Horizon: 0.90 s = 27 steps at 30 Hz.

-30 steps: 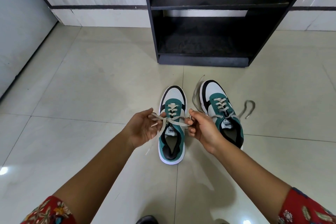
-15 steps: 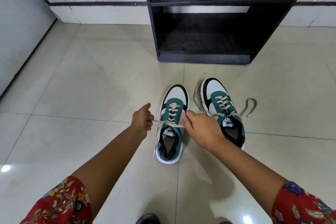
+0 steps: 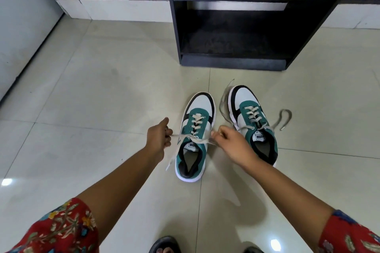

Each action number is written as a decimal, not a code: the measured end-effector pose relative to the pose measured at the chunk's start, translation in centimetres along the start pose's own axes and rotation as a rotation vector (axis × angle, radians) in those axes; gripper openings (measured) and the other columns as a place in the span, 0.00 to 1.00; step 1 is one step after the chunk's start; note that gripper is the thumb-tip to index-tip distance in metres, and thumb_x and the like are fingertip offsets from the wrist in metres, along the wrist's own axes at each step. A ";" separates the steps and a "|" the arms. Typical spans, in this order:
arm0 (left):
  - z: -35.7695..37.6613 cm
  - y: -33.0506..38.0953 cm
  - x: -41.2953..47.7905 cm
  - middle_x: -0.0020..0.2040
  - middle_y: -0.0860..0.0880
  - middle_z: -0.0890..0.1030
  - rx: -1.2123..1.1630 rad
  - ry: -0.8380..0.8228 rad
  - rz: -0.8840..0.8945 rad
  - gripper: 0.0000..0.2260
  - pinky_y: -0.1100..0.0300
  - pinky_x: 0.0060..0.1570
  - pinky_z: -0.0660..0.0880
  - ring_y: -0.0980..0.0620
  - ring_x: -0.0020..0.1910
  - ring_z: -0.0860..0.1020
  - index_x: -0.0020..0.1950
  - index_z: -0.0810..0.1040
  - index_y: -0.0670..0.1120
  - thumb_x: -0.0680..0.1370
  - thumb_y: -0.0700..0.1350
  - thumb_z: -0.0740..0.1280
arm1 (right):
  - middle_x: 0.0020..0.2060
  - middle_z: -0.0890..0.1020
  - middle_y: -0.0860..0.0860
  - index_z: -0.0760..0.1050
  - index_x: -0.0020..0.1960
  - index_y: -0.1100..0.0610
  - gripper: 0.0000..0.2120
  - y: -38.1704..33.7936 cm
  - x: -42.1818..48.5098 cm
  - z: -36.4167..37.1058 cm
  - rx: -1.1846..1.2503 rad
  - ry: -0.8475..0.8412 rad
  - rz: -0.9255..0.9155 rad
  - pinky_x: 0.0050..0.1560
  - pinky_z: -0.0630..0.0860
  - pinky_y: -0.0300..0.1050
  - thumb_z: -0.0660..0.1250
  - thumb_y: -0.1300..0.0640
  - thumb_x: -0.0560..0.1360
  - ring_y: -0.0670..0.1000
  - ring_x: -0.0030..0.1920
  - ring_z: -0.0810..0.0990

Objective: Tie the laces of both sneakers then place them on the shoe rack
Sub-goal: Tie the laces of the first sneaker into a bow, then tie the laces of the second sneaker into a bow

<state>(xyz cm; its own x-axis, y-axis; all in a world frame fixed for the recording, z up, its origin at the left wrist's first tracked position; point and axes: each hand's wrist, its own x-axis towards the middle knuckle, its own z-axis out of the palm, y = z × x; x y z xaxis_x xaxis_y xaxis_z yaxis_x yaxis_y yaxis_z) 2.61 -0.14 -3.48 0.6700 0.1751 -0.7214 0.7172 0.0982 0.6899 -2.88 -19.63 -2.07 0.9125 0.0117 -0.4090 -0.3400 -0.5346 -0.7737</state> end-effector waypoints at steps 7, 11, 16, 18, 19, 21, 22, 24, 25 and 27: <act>-0.6 -0.3 -2.2 0.51 0.46 0.79 0.180 -0.140 -0.034 0.17 0.55 0.46 0.74 0.48 0.50 0.77 0.58 0.74 0.46 0.80 0.56 0.54 | 0.53 0.80 0.52 0.72 0.60 0.51 0.11 -0.1 -0.9 2.2 0.752 -0.060 0.307 0.47 0.75 0.45 0.60 0.55 0.78 0.51 0.48 0.78; -0.4 0.9 -3.2 0.53 0.49 0.79 0.272 -0.199 0.034 0.17 0.55 0.46 0.75 0.52 0.51 0.77 0.59 0.75 0.49 0.79 0.57 0.55 | 0.58 0.78 0.49 0.67 0.65 0.46 0.17 -1.6 -0.1 3.1 0.745 -0.077 0.300 0.48 0.76 0.46 0.60 0.57 0.78 0.49 0.56 0.77; -0.5 2.7 -3.2 0.54 0.51 0.76 0.335 -0.182 0.088 0.15 0.54 0.52 0.71 0.50 0.53 0.73 0.57 0.73 0.52 0.80 0.57 0.52 | 0.63 0.76 0.48 0.62 0.69 0.44 0.22 -3.0 1.7 3.8 0.649 -0.130 0.307 0.57 0.75 0.49 0.60 0.56 0.77 0.52 0.62 0.75; -0.4 2.6 -3.2 0.57 0.50 0.75 0.336 -0.166 0.096 0.15 0.53 0.53 0.70 0.49 0.55 0.73 0.57 0.73 0.51 0.80 0.57 0.52 | 0.61 0.76 0.47 0.61 0.69 0.45 0.21 -3.2 1.6 3.4 0.609 -0.150 0.284 0.54 0.75 0.46 0.60 0.57 0.78 0.49 0.59 0.76; -0.3 2.2 -3.2 0.59 0.49 0.75 0.360 -0.127 0.149 0.14 0.53 0.55 0.69 0.48 0.56 0.72 0.57 0.72 0.50 0.80 0.56 0.53 | 0.60 0.76 0.46 0.62 0.69 0.47 0.21 -3.1 1.1 2.9 0.567 -0.151 0.271 0.53 0.74 0.45 0.60 0.56 0.78 0.48 0.56 0.77; 0.0 1.3 -3.2 0.65 0.47 0.72 0.457 0.029 0.371 0.15 0.52 0.62 0.67 0.47 0.63 0.70 0.63 0.71 0.47 0.79 0.52 0.59 | 0.59 0.77 0.46 0.65 0.66 0.48 0.18 -2.6 -0.5 1.3 0.382 -0.098 0.232 0.56 0.73 0.47 0.61 0.52 0.77 0.48 0.55 0.77; 0.3 1.0 -3.3 0.68 0.45 0.70 0.519 0.107 0.517 0.17 0.50 0.66 0.66 0.46 0.66 0.68 0.65 0.70 0.46 0.78 0.50 0.62 | 0.58 0.78 0.46 0.68 0.63 0.47 0.15 -2.2 -1.5 0.3 0.211 -0.044 0.191 0.58 0.73 0.48 0.61 0.50 0.76 0.50 0.56 0.77; 1.0 0.7 -3.4 0.68 0.45 0.69 0.688 0.202 0.806 0.17 0.46 0.68 0.62 0.45 0.68 0.66 0.64 0.72 0.47 0.75 0.46 0.66 | 0.53 0.81 0.45 0.75 0.56 0.47 0.11 -1.5 -3.4 -2.1 -0.138 0.062 0.094 0.54 0.75 0.47 0.60 0.48 0.76 0.50 0.54 0.79; 1.7 0.7 -3.3 0.68 0.46 0.69 0.762 0.216 0.911 0.16 0.44 0.69 0.59 0.46 0.68 0.66 0.62 0.73 0.48 0.74 0.46 0.66 | 0.51 0.82 0.45 0.77 0.54 0.48 0.11 -1.4 -4.2 -3.2 -0.262 0.130 0.070 0.49 0.75 0.46 0.60 0.47 0.76 0.50 0.51 0.80; 3.5 1.1 -3.7 0.67 0.50 0.70 0.867 0.157 1.046 0.14 0.44 0.71 0.51 0.50 0.68 0.66 0.59 0.74 0.50 0.74 0.47 0.64 | 0.47 0.83 0.48 0.78 0.50 0.50 0.10 -0.9 -5.4 -5.4 -0.354 0.304 0.066 0.43 0.74 0.45 0.60 0.48 0.76 0.53 0.46 0.80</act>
<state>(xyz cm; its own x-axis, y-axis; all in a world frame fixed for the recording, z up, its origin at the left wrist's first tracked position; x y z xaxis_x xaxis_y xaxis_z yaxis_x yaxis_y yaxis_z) 1.61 -4.09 -0.30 0.9816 -0.0981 0.1636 -0.1783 -0.7771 0.6036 -6.24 -23.78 3.46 0.9349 -0.2519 -0.2500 -0.3488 -0.7821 -0.5164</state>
